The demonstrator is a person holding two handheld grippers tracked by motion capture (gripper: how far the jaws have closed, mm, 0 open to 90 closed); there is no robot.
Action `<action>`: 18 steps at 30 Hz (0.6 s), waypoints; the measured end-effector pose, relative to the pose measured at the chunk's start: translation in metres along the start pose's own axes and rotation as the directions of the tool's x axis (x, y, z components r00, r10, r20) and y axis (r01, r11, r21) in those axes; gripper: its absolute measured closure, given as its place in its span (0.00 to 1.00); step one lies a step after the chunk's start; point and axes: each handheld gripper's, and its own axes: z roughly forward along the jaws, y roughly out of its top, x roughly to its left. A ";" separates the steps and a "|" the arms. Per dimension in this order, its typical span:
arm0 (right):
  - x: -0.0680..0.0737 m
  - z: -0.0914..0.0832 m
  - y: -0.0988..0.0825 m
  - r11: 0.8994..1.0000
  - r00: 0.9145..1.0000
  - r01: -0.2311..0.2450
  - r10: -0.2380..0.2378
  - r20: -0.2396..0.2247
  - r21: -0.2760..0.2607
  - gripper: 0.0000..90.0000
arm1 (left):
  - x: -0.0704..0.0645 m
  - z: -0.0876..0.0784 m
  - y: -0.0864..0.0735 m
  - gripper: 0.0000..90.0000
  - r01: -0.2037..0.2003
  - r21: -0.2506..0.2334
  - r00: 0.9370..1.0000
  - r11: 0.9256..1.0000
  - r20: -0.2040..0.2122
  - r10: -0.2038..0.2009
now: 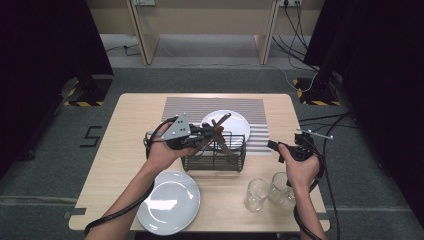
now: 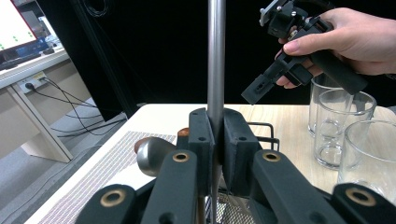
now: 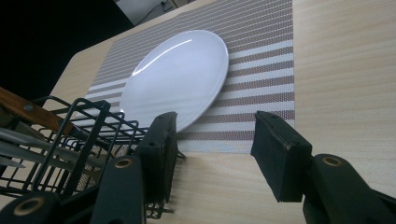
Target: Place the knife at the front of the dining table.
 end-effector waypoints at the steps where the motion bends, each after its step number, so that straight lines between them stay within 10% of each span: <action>1: 0.000 0.000 0.000 1.000 1.000 0.000 0.000 0.000 0.001 0.55 | 0.000 0.000 0.000 0.92 0.000 0.000 1.000 1.000 0.000 0.000; 18: 0.000 0.000 0.000 1.000 1.000 0.000 0.000 -0.003 0.003 0.55 | 0.000 -0.004 0.005 0.92 0.011 -0.024 1.000 1.000 0.001 -0.011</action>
